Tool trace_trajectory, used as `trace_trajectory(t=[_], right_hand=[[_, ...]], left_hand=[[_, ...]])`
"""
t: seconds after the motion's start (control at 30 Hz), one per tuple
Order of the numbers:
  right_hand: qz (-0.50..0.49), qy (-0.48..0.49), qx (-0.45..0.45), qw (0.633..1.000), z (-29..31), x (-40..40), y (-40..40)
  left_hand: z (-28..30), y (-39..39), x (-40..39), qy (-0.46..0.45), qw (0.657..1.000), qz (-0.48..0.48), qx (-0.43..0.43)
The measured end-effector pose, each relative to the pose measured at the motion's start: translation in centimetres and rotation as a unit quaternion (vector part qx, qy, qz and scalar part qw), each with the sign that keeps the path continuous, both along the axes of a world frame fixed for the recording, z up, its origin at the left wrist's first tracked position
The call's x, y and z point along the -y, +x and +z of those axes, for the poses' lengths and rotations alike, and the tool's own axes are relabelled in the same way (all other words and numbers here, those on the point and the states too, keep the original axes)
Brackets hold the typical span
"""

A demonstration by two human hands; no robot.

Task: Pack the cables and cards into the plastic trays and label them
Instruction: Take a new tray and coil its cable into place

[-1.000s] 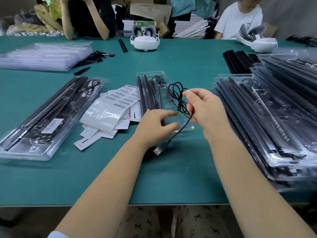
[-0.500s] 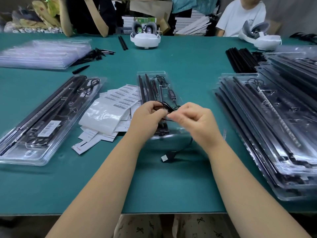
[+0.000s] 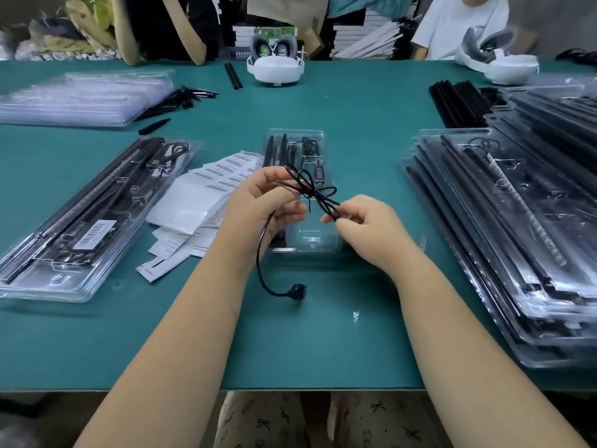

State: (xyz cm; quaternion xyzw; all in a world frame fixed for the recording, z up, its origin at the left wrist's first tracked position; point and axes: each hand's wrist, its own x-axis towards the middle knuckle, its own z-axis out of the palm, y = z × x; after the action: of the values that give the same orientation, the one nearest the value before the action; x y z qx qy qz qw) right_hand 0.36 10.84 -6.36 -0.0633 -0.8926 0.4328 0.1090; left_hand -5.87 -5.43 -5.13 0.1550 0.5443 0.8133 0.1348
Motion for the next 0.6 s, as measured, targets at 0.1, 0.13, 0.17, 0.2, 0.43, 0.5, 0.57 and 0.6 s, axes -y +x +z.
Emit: trace_trajectory(t=[0.1,0.13,0.17,0.2,0.43,0.5,0.57,0.6], right_hand=[[0.014,-0.092,-0.02,0.995,0.1,-0.2,0.0],[0.022,-0.129,-0.026,0.991,0.2,-0.4,0.0],[0.032,-0.146,-0.027,0.988,0.2,-0.5,0.0],[0.045,-0.142,-0.02,0.989,0.2,-0.6,0.0],[-0.057,-0.371,0.047,0.926,0.1,-1.1,-0.9],[-0.083,-0.415,0.03,0.906,-0.1,-1.3,-1.2],[-0.125,-0.443,0.005,0.888,-0.2,-1.4,-1.4],[-0.152,-0.458,-0.008,0.876,-0.2,-1.5,-1.5]], left_hand=[[-0.4,0.0,0.0,-0.015,1.0,0.004,-0.025],[-0.5,-0.1,0.0,-0.026,0.999,0.004,-0.036],[-0.6,-0.2,-0.1,-0.036,0.998,0.002,-0.045],[-0.6,-0.3,-0.4,-0.048,0.998,0.004,-0.05],[-2.0,0.3,-1.2,-0.384,0.888,-0.015,-0.252],[-2.3,0.7,-1.4,-0.58,0.75,-0.049,-0.315],[-2.3,1.4,-2.1,-0.682,0.637,-0.073,-0.352],[-2.1,1.8,-2.5,-0.695,0.619,-0.076,-0.358]])
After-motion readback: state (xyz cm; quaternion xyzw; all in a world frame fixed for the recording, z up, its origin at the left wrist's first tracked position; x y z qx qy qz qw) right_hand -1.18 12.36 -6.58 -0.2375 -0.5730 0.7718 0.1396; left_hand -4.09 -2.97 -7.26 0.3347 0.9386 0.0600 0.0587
